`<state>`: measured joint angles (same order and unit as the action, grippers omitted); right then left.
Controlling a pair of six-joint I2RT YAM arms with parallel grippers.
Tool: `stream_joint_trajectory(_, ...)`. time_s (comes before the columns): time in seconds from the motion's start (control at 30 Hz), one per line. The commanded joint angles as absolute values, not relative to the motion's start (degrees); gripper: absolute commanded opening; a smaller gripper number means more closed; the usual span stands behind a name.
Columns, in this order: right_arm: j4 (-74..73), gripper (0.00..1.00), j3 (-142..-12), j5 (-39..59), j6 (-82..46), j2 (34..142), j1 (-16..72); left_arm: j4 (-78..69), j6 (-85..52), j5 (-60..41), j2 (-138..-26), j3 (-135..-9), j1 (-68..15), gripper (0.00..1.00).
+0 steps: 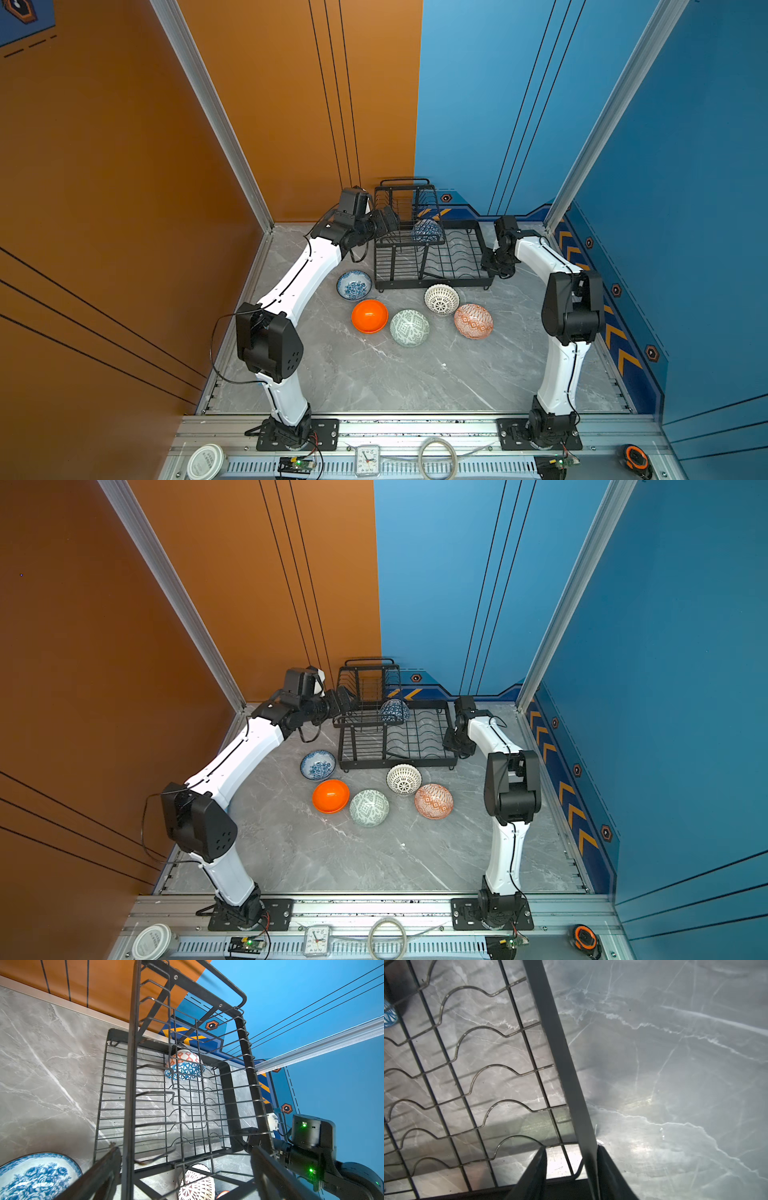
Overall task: Load the bowls into the dish rack
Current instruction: 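Move the left gripper down toward the blue floral bowl while the right arm holds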
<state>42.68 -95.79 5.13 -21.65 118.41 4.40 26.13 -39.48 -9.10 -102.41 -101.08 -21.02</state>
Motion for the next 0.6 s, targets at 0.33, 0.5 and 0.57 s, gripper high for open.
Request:
stream_joint_trajectory(0.33,44.2,0.14,-92.4,1.5,-19.8,116.6,8.7,27.2,-39.8,-11.8,-102.0,-100.6,-21.3,0.98)
stream_joint_trajectory(0.5,44.2,0.12,-90.0,1.4,-19.5,114.4,9.2,27.5,-39.5,-11.8,-100.1,-98.4,-22.2,0.98)
stream_joint_trajectory(0.57,44.2,0.12,-89.1,1.0,-19.1,113.7,9.6,27.4,-39.6,-11.4,-99.2,-97.3,-22.6,0.98)
